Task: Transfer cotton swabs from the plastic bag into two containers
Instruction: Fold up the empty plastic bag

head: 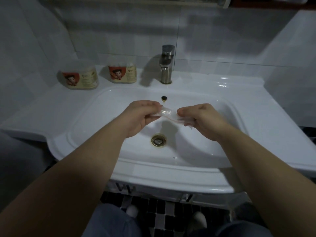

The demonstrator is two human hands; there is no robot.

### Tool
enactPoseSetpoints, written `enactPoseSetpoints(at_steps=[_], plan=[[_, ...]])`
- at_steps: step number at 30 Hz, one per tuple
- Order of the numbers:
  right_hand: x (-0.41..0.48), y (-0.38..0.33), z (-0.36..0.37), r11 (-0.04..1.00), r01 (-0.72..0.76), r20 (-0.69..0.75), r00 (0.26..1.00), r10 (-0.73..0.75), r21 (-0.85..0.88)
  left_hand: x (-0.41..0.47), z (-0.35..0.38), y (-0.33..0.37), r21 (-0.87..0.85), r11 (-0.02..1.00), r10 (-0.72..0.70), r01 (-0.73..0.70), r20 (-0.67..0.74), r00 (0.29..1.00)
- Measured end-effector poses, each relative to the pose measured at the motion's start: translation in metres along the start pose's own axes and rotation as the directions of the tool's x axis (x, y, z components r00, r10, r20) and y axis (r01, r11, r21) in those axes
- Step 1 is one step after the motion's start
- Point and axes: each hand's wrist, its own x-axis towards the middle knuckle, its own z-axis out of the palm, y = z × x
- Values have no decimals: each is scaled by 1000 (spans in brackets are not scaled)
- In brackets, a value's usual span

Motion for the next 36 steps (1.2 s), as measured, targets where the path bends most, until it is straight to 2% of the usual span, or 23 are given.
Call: enactPoseSetpoints(at_steps=[3, 7, 10, 12, 15, 18, 20, 22, 24, 27, 30, 32, 36], plan=[[-3, 3, 4, 971, 11, 23, 1000, -6, -239, -1, 1, -4, 161, 987, 19, -16, -15, 1000], [-3, 7, 10, 875, -53, -12, 998, 54, -481, -4, 3, -5, 154, 988, -45, 32, 81, 996], [-2, 8, 14, 820, 9, -54, 997, -49, -572, -5, 6, -9, 214, 971, -140, 106, 150, 979], [-2, 7, 17, 836, 51, -97, 988, -123, -547, -4, 7, -12, 251, 961, -158, 119, 142, 977], [-4, 4, 24, 936, 95, -114, 983, -141, -339, -3, 8, -15, 322, 939, -154, 118, 87, 984], [-7, -1, 31, 987, 115, -50, 991, -121, -114, -3, 6, -15, 366, 927, -107, 81, 53, 993], [-9, -3, 33, 991, 129, 6, 992, -129, -48, -2, 5, -14, 409, 910, -68, 67, -11, 998], [-8, -1, 34, 990, 125, 35, 992, -123, -65, -1, 4, -14, 476, 877, -38, 69, -74, 997], [-8, 1, 34, 982, 105, 41, 994, -100, -154, -1, 6, -16, 462, 884, -32, 67, -83, 996], [-6, 5, 35, 945, 128, 36, 992, -123, -301, -1, 9, -16, 319, 946, -56, 61, -27, 998], [-6, 5, 35, 923, 145, 13, 989, -150, -355, 0, 7, -10, 174, 980, -113, 97, 84, 990], [-6, 4, 33, 922, 163, 13, 986, -169, -352, -1, 7, -11, 188, 978, -115, 88, 139, 984], [-5, 2, 32, 891, 219, -48, 965, -258, -398, 2, 10, -14, 163, 983, -111, 87, 142, 984]])
